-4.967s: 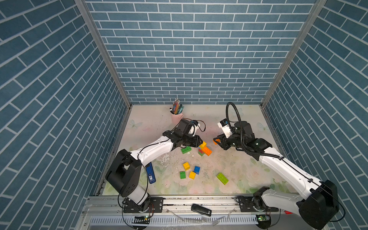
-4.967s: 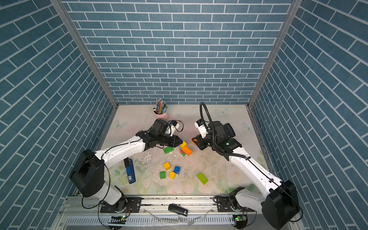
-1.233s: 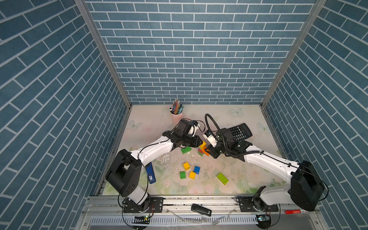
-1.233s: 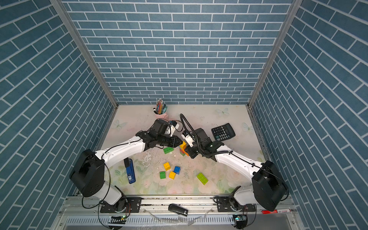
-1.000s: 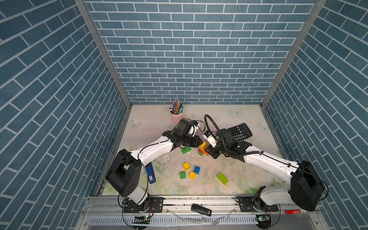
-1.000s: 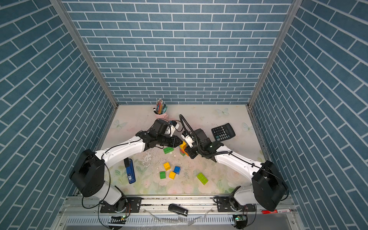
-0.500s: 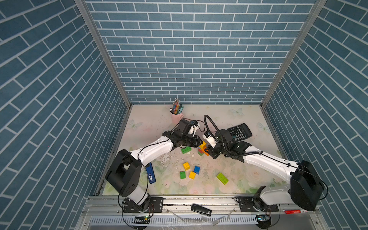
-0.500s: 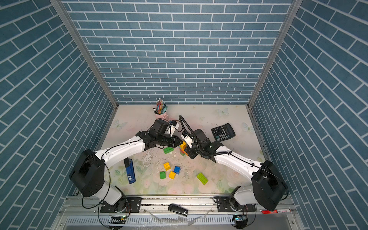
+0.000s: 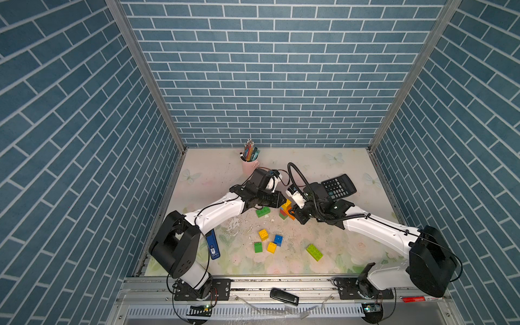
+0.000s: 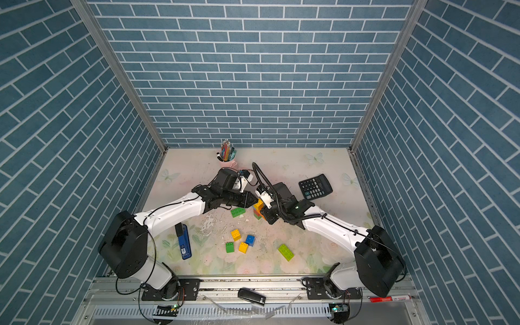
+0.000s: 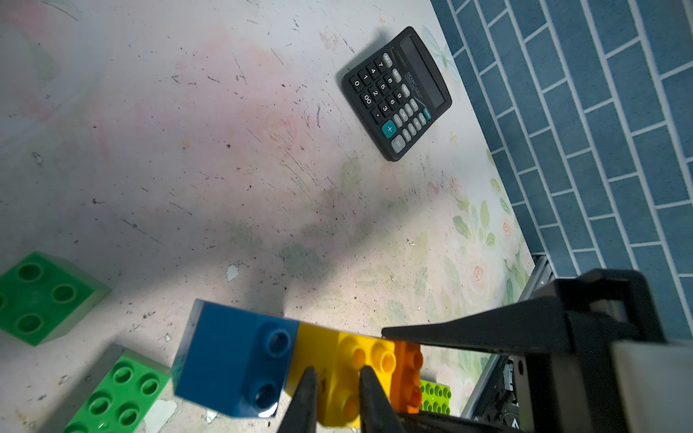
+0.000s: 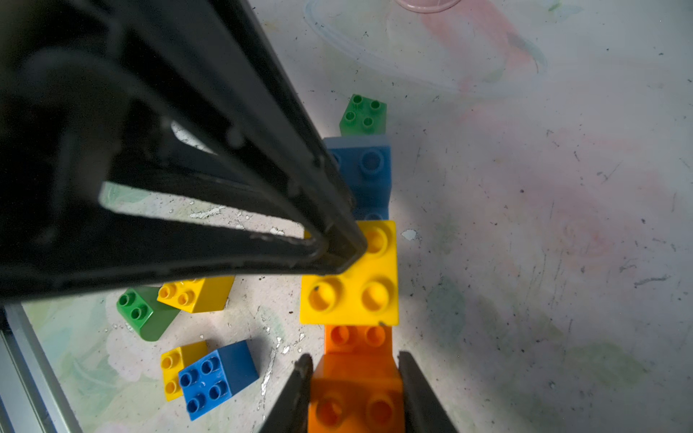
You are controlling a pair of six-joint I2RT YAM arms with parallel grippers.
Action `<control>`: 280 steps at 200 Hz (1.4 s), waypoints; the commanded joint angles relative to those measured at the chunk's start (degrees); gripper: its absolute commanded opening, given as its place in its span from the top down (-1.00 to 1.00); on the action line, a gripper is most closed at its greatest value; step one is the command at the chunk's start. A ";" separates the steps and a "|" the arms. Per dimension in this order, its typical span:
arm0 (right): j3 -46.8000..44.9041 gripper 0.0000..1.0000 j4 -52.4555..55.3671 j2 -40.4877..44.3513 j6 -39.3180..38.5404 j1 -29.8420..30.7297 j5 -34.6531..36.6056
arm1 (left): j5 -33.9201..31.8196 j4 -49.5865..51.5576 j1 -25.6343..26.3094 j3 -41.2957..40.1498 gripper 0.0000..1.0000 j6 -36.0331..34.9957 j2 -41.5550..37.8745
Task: Assemble a fork with lego
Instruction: Assemble the lego brick with the lego brick.
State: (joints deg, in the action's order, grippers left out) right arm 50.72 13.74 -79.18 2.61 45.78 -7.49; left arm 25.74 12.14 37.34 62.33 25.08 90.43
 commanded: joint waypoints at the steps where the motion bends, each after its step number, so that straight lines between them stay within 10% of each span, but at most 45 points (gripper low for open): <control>1: -2.18 0.07 3.14 -0.57 0.25 0.40 0.81 | -0.33 1.86 -0.33 -1.33 0.57 0.24 -0.08; 69: -3.13 -0.49 -3.74 7.00 4.51 -0.07 0.53 | -0.14 2.01 -0.43 -1.07 0.58 0.17 0.07; 196: -28.96 -0.63 -59.24 8.24 57.47 -11.58 -11.94 | -0.01 2.54 -0.42 -0.27 0.58 -0.12 0.53; 280: -34.99 -0.72 -73.61 -0.55 65.36 -11.41 -15.10 | -0.02 2.01 -0.43 -0.32 0.59 0.37 0.71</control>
State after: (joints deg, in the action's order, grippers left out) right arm 15.90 -51.18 -77.19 63.33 34.44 -20.43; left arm 25.76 12.08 37.30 62.22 25.08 90.43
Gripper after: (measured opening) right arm 0.859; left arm 0.207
